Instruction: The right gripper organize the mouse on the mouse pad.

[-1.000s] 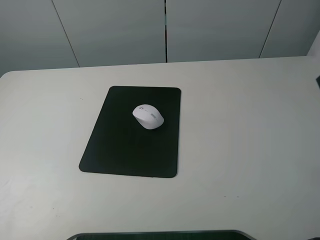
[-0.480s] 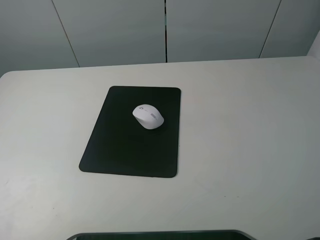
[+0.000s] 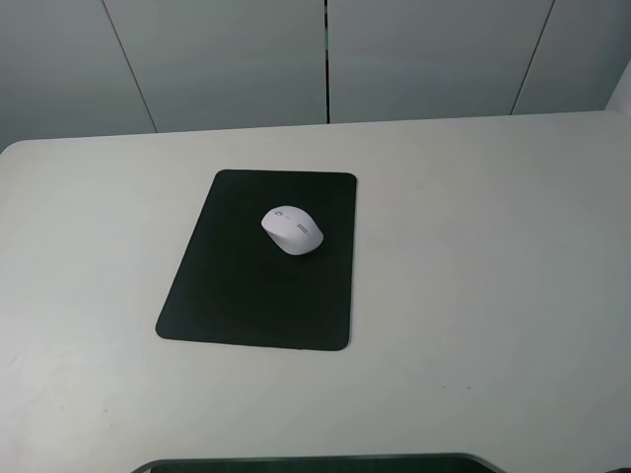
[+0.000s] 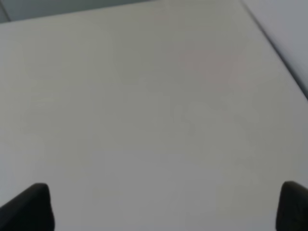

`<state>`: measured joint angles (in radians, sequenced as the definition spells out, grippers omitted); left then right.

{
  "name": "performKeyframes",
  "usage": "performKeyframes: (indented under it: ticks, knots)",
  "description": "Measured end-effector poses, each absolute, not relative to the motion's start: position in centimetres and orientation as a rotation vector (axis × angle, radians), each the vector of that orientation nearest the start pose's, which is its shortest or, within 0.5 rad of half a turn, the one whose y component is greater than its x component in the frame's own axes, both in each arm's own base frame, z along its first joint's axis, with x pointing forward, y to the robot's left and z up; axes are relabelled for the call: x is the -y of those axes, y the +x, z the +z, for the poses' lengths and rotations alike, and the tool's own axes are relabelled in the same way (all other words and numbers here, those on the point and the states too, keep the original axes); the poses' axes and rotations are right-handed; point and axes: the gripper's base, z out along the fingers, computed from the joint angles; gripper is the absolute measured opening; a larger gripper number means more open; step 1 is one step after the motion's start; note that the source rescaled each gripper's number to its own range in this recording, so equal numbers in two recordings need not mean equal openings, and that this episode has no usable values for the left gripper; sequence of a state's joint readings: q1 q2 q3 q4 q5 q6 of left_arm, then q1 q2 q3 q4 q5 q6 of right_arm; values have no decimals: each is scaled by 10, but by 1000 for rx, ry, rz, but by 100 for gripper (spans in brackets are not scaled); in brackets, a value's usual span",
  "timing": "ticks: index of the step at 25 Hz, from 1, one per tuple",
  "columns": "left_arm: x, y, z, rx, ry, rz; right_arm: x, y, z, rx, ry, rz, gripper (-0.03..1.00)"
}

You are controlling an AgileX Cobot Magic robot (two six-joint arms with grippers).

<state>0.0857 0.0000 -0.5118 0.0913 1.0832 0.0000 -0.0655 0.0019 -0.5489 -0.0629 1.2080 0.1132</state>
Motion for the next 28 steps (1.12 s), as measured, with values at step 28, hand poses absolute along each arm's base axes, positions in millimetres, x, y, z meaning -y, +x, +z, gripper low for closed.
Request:
performKeyframes:
  ticks: [28]
  knots:
    - [-7, -8, 279, -2052, -94, 165, -1, -8, 278, -2068, 87, -15, 98]
